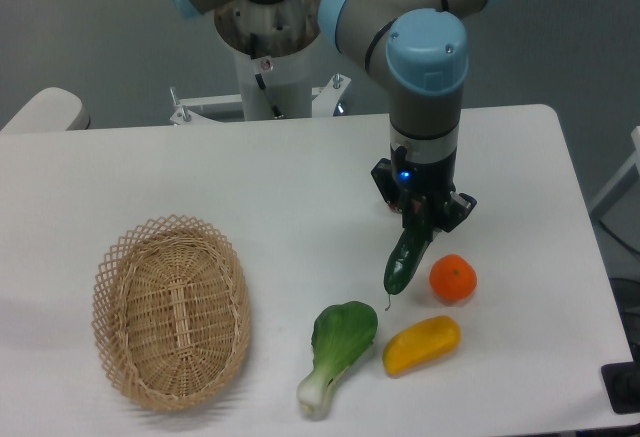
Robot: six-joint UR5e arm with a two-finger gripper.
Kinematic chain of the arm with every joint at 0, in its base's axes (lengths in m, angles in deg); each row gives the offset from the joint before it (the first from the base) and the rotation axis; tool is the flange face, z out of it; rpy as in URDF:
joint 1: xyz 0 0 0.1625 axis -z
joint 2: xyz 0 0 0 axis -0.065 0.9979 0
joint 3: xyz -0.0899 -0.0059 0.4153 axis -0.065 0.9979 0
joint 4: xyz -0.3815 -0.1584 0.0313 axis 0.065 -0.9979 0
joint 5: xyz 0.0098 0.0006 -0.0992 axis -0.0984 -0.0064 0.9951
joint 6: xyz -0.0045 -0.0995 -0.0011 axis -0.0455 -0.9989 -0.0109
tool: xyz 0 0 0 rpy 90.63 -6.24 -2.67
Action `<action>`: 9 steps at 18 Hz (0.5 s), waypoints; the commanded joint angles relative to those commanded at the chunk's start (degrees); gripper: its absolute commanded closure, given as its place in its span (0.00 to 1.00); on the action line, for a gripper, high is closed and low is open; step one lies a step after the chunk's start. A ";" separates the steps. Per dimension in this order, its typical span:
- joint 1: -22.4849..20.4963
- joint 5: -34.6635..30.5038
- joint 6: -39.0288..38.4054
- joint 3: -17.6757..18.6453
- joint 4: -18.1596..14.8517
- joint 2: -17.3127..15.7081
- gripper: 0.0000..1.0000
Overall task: Place the cucumber on the table
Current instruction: 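Hold the green cucumber in the gripper and begin moving it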
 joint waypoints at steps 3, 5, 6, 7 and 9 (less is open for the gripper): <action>-0.44 1.05 0.00 0.09 0.00 -0.09 0.80; -0.61 0.97 0.00 0.09 -0.09 -0.09 0.80; -0.79 0.97 0.00 0.26 -0.26 -0.09 0.80; -0.79 0.97 0.09 0.26 -0.26 -0.09 0.80; -0.88 0.88 0.96 0.70 -0.26 -0.17 0.80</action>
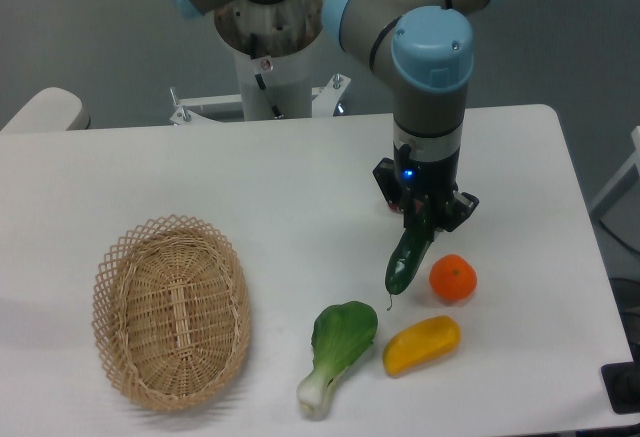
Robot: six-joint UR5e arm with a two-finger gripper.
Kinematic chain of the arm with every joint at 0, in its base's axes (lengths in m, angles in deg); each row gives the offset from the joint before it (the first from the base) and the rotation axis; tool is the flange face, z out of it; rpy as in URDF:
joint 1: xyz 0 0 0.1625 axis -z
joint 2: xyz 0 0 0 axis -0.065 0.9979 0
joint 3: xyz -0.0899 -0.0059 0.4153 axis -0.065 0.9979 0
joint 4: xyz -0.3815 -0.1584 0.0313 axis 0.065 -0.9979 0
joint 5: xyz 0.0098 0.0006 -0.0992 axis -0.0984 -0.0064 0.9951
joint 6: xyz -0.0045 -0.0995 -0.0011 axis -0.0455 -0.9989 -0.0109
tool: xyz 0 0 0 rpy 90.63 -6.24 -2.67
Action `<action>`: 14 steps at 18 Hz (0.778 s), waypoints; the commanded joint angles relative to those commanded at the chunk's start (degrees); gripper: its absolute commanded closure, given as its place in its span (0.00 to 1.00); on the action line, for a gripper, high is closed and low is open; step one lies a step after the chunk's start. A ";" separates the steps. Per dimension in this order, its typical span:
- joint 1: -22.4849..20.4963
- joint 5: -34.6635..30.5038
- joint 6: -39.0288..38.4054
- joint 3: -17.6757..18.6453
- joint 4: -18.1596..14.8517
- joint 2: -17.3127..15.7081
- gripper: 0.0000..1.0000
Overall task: Place the cucumber on the table
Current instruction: 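Hold the green cucumber in the gripper and begin moving it, then carry the cucumber toward the bok choy and lower it onto the table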
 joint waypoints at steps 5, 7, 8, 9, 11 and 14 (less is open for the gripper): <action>-0.88 -0.09 3.34 1.41 -0.09 -0.26 0.80; -1.23 -0.18 5.53 2.20 0.09 -0.35 0.80; -1.41 -0.26 6.76 2.46 0.09 -0.35 0.80; -1.93 -0.26 7.99 2.64 0.09 -0.35 0.80; -2.90 -0.26 11.24 3.95 0.35 -0.35 0.80; -3.51 -0.09 16.43 7.02 0.97 -0.35 0.80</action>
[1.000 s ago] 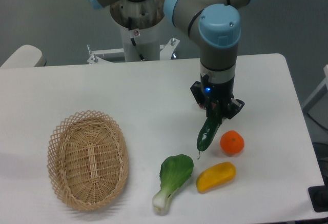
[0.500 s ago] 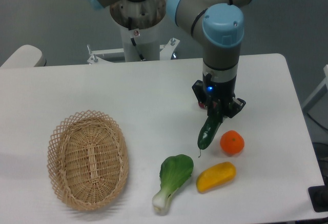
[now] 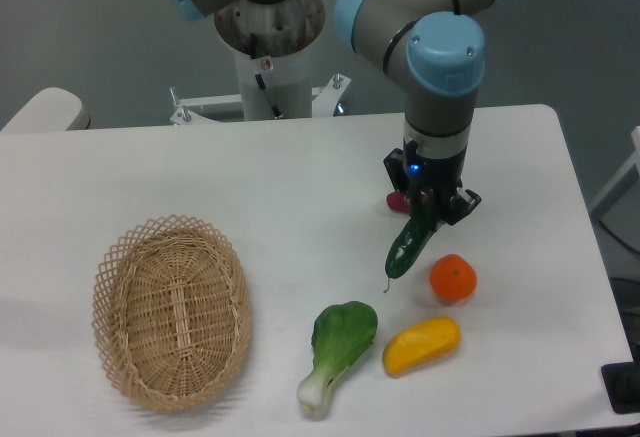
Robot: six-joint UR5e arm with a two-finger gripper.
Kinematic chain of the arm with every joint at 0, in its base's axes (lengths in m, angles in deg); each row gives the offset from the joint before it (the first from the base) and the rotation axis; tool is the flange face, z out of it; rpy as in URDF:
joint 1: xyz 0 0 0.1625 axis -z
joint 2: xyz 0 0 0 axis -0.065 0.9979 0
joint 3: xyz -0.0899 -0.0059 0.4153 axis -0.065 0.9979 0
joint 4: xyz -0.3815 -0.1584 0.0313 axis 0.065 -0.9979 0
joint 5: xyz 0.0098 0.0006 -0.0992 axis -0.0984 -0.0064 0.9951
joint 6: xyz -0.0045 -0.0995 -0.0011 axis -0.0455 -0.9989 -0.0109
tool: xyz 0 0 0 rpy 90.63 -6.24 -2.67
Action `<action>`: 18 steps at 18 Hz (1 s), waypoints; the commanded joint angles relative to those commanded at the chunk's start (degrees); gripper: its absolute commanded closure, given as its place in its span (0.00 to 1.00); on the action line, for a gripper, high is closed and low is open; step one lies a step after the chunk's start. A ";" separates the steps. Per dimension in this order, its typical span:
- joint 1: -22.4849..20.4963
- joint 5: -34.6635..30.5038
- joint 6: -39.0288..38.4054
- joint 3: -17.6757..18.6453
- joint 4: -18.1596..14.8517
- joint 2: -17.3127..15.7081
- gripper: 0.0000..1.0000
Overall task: Place the cucumber on the table
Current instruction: 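Carry the cucumber toward the bok choy and lower it onto the table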
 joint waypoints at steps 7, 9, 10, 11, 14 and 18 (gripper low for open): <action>3.51 0.35 0.98 4.05 1.75 2.02 0.80; 5.53 0.35 1.07 5.89 5.52 3.42 0.80; 6.06 0.35 1.16 6.59 7.19 3.78 0.80; 6.50 0.35 1.77 7.12 7.99 4.04 0.80; 7.82 0.35 2.48 7.92 8.09 5.18 0.80; 8.00 0.44 2.56 8.27 8.09 5.71 0.80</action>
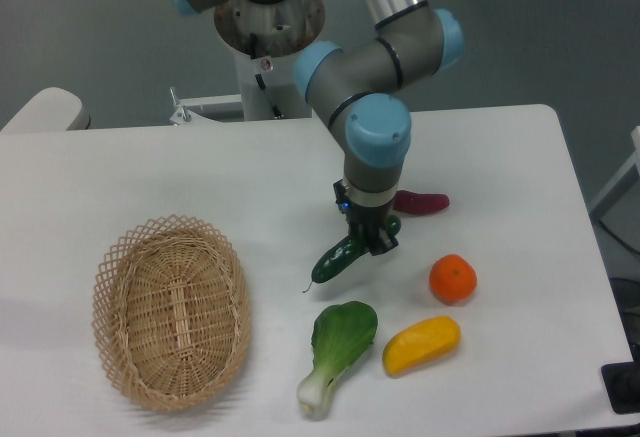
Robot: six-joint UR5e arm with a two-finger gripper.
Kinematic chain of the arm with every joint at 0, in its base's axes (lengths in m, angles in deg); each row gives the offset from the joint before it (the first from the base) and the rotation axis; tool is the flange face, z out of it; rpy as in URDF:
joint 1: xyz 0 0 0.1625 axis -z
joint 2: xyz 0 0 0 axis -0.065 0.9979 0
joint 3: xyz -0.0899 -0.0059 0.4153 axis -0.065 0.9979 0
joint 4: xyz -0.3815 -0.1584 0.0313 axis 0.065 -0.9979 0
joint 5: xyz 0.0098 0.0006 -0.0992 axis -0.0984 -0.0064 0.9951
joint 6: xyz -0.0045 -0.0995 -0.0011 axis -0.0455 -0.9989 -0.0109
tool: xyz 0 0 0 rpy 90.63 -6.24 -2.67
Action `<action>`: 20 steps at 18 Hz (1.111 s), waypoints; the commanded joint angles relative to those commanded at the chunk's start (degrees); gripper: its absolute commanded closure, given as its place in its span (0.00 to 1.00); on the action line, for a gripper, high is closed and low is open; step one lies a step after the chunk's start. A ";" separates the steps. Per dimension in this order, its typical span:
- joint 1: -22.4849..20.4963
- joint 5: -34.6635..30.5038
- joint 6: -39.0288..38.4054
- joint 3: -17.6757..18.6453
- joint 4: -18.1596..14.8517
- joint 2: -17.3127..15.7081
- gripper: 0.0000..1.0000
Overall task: Place the cucumber on the table
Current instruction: 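Carry the cucumber toward the bok choy and lower it onto the table, then open the gripper to release the cucumber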
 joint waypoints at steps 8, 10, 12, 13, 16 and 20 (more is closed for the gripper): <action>0.44 0.00 -0.26 0.00 -0.09 0.88 0.78; 0.53 0.00 -0.35 0.00 0.00 0.97 0.76; 0.53 0.00 -0.18 -0.17 0.00 0.97 0.46; 0.53 0.00 -0.44 -0.70 -0.09 0.97 0.43; 0.61 0.35 -0.70 -1.58 0.35 0.71 0.00; 0.44 1.23 -1.05 -3.59 0.35 -0.61 0.00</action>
